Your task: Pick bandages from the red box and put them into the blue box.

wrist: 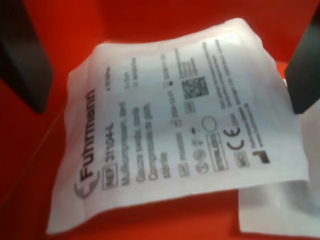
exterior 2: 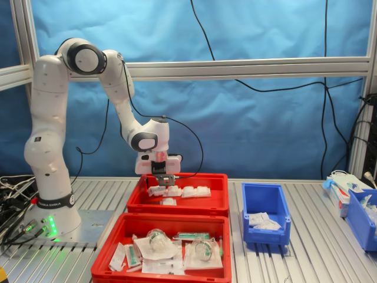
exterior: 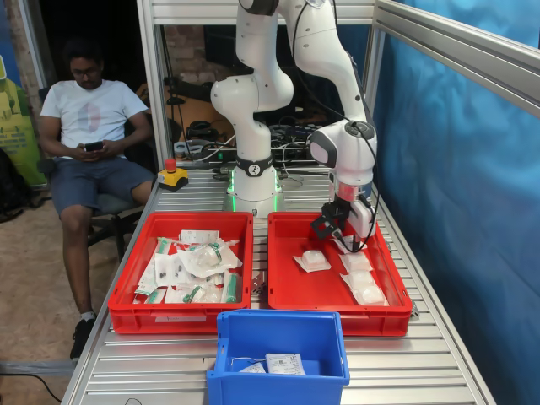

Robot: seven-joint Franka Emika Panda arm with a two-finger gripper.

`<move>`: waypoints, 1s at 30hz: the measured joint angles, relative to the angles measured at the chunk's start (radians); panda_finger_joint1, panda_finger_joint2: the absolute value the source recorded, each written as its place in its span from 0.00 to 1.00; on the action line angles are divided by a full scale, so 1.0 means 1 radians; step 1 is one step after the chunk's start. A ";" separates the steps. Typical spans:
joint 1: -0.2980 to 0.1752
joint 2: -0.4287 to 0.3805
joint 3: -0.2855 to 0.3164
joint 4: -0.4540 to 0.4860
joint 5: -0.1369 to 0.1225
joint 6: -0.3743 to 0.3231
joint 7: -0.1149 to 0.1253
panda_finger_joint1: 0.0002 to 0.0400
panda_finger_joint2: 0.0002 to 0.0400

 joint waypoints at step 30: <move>0.014 0.061 -0.009 0.025 0.000 0.000 0.000 1.00 1.00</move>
